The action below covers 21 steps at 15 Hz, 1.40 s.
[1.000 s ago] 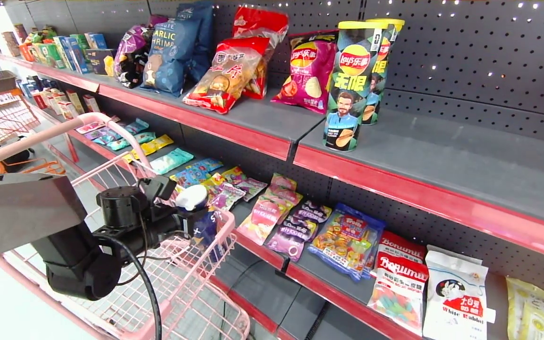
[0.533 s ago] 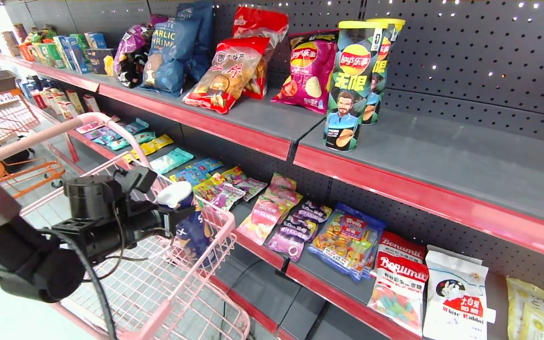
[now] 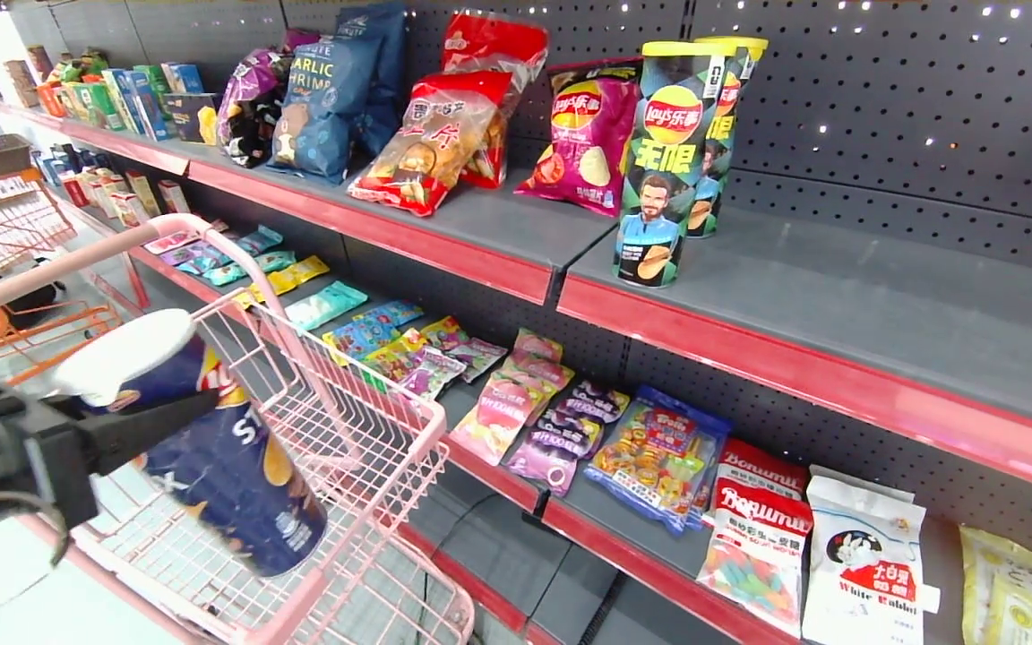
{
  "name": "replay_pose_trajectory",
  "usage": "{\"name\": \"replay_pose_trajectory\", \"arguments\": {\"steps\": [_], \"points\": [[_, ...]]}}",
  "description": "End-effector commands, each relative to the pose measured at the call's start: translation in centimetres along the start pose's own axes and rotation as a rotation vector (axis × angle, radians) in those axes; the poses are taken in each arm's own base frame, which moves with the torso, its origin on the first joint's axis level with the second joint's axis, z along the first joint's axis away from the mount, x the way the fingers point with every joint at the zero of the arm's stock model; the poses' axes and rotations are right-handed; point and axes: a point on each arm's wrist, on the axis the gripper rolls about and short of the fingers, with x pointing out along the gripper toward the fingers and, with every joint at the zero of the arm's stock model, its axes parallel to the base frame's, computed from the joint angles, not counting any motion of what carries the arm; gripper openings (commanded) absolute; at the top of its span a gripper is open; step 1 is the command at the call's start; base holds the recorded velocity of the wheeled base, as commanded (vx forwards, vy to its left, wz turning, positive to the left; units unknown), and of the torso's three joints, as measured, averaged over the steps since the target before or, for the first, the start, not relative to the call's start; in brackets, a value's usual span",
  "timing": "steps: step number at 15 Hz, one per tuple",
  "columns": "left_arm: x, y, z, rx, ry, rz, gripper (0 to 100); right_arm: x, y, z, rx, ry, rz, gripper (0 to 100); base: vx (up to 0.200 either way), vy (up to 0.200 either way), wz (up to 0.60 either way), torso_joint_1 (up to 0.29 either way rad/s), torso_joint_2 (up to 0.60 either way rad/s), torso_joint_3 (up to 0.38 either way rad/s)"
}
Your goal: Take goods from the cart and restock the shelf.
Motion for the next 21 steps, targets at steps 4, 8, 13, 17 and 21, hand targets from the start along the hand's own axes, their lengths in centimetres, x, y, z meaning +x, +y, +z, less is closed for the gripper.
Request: {"name": "replay_pose_trajectory", "arguments": {"steps": [4, 8, 13, 17, 21], "points": [[-9.0, -3.0, -0.3, 0.086, -0.255, 0.106, 0, 0.0, 0.0, 0.0, 0.001, 0.0, 0.001, 100, 0.0, 0.0, 0.6, 0.09, -0.27, -0.177], [-10.0, -3.3, -2.0, 0.084, -0.263, 0.138, 0, 0.0, 0.0, 0.0, 0.001, 0.0, -0.001, 100, 0.0, 0.0, 0.6, 0.192, -0.52, -0.333], [-10.3, -3.3, -2.4, 0.088, -0.274, 0.144, 0, 0.0, 0.0, 0.0, 0.001, 0.0, 0.001, 100, 0.0, 0.0, 0.12, 0.188, -0.48, -0.29], [-10.6, -3.5, -2.7, 0.092, -0.281, 0.142, 0, 0.0, 0.0, 0.0, 0.002, 0.0, 0.001, 100, 0.0, 0.0, 0.0, 0.009, -0.02, -0.014], [-11.8, -3.9, -3.8, 0.173, -0.256, 0.156, 0, 0.0, 0.0, 0.0, 0.002, 0.0, 0.001, 100, 0.0, 0.0, -0.6, 0.002, 0.0, 0.006]]}}
